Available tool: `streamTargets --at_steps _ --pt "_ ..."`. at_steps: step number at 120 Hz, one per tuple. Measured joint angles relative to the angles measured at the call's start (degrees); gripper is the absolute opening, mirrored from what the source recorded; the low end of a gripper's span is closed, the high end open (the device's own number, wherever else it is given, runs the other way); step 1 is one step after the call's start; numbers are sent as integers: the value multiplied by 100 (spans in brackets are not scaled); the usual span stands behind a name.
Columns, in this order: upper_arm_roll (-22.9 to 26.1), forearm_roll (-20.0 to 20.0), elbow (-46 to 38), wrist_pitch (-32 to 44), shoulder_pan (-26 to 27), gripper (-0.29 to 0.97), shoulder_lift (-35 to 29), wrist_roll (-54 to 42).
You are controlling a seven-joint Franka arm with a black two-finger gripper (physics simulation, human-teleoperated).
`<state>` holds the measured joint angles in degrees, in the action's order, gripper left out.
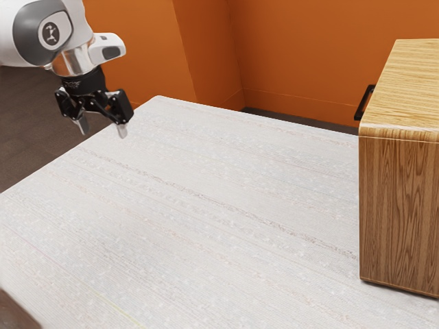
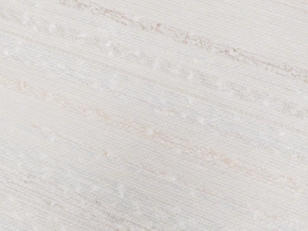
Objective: Pull the drawer handle with one arm to open the drawer
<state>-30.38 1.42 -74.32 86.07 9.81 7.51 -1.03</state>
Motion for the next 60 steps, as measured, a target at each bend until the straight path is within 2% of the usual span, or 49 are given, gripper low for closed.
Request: streamTargets --at_steps 23,41,60 --pt "18 -291 46 -38 -375 68 -29 -31" --pt "36 -367 943 -67 -384 68 -611 -55" --pt "73 -387 978 -85 -646 68 -673 -76"
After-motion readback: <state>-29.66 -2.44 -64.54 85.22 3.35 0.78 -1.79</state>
